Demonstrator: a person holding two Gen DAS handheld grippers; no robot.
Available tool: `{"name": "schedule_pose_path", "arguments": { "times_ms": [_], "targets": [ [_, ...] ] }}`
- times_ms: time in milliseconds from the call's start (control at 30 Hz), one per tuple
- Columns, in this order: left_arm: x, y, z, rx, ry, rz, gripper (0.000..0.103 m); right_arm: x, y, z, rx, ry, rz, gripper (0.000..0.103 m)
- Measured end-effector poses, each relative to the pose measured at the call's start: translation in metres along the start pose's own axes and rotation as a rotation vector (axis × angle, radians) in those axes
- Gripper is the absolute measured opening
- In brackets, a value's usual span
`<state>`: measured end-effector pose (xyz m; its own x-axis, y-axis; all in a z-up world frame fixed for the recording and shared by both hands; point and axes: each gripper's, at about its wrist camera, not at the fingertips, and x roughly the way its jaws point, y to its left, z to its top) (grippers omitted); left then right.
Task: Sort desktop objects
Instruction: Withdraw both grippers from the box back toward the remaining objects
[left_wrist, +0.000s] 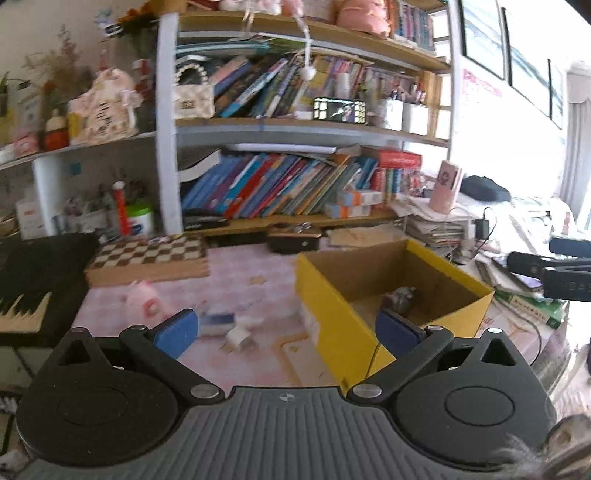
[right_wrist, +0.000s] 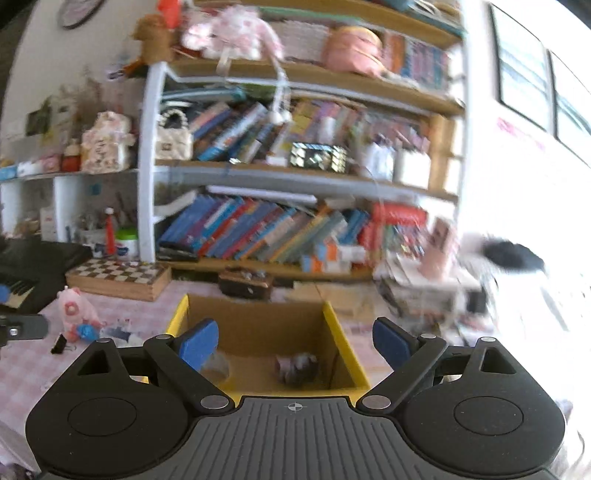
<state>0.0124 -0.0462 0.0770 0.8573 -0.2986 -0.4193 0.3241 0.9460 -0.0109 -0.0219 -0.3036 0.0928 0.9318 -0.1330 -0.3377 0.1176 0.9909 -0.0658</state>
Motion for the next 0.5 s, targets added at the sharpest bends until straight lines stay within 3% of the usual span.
{"name": "schedule_pose_path", "arguments": {
  "times_ms": [233,500],
  "targets": [
    [-0.015,0.016,-0.028,0.019,0.062,0.057,0.103,-0.013,0.004,-0.037,0.076,0.117,-0.029,0.093],
    [-0.022,0.020,-0.064,0.003,0.139,0.088,0.103,-0.022,0.026,-0.067,0.088,0.194,0.012,0.093]
  ]
}}
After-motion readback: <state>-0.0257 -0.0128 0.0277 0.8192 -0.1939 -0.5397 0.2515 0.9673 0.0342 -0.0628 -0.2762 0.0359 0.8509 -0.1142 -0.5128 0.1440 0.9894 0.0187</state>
